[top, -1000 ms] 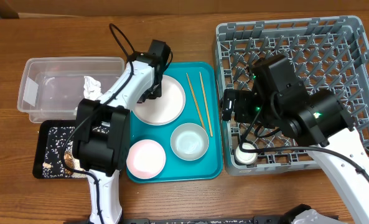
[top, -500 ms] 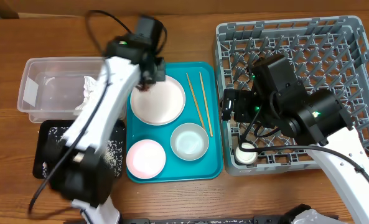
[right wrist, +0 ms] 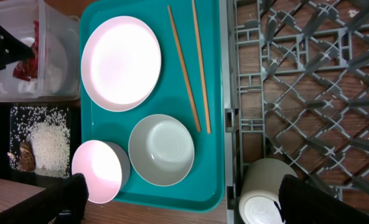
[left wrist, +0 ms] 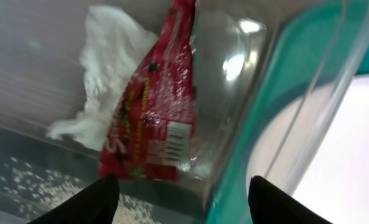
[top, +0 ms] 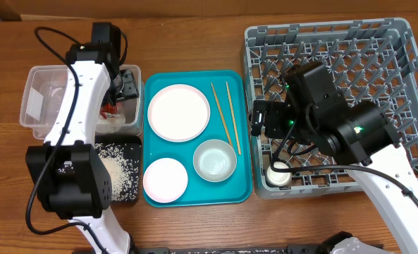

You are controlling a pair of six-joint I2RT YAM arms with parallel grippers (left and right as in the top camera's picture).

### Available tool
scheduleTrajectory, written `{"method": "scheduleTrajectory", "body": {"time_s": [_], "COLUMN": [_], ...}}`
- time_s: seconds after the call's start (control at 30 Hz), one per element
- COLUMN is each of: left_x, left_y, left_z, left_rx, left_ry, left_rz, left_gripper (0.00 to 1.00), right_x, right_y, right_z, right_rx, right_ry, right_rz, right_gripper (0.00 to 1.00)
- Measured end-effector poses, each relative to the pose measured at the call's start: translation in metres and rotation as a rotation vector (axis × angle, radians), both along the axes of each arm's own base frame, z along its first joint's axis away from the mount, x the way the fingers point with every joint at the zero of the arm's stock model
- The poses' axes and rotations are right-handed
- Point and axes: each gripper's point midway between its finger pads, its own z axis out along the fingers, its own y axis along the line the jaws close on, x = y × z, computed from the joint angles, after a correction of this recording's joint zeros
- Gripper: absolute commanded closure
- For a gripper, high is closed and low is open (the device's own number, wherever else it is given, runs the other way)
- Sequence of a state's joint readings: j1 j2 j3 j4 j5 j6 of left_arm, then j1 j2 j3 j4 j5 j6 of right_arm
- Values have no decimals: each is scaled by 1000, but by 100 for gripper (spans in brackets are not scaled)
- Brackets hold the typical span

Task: Sort waste into correct bins and load items into the dishwasher
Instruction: 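Drop the tissue and wrapper into the clear plastic bin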

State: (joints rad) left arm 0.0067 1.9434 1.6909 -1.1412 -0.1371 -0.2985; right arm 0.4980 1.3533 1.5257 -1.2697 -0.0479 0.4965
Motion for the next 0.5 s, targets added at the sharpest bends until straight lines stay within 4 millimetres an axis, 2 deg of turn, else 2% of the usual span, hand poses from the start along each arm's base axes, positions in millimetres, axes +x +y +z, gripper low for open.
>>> {"method": "scheduleTrajectory", "body": {"time_s": [0.1,0.2,0.27,0.3,0.4,0.43,0.5], "left_x": [-11,-12,-19,-34,-67,-79,-104], "left_y": [-12,-24,-38,-53,-75,-81,-91], "left_z": [7,38,76,109,152,164,189], "left_rx": [-65,-110,-129,-144,-162,-168,-177], "left_ry": [44,2,-74,-136,-211,-233,-288], "left_rz": [-25,-47,-84,-127,-200,-225,-280], "left_gripper": [30,30,29,26,13,0,0], "right_x": [0,0,0,0,0,0,0], "right_y": [0,0,0,0,0,0,0], "right_z": [0,0,0,0,0,0,0], "right_rx": [0,0,-1,-1,-1,-1,0], "right_ry": [0,1,2,1,2,2,0], "right_rz": [0,-1,0,0,0,0,-1], "right_gripper": [0,0,0,0,0,0,0]}}
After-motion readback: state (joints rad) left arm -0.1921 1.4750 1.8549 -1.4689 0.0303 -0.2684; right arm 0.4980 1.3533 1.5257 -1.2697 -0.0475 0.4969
